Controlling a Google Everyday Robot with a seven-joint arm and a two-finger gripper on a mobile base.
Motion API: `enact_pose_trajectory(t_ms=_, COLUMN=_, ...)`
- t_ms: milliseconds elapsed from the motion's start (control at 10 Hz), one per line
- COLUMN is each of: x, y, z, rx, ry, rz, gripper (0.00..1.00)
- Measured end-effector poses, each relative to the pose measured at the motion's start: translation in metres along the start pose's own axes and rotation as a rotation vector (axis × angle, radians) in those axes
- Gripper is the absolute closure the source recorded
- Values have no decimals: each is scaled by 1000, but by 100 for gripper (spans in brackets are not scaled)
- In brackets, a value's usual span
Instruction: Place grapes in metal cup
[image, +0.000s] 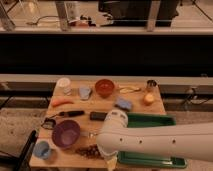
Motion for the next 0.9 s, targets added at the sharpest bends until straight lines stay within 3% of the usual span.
enact_pose_trajectory(t_ms=200, x=-12, y=-5, z=18, rx=25, ry=-25, rz=-42, gripper=20)
enact_pose_trajectory(t_ms=600, x=-8, y=-28, z=37, rx=96, ry=-66, rz=-119, gripper=20)
enact_pose_trajectory(t_ms=900, x=-10, y=-40, z=58, rx=89, ry=-79, rz=-144, gripper=20)
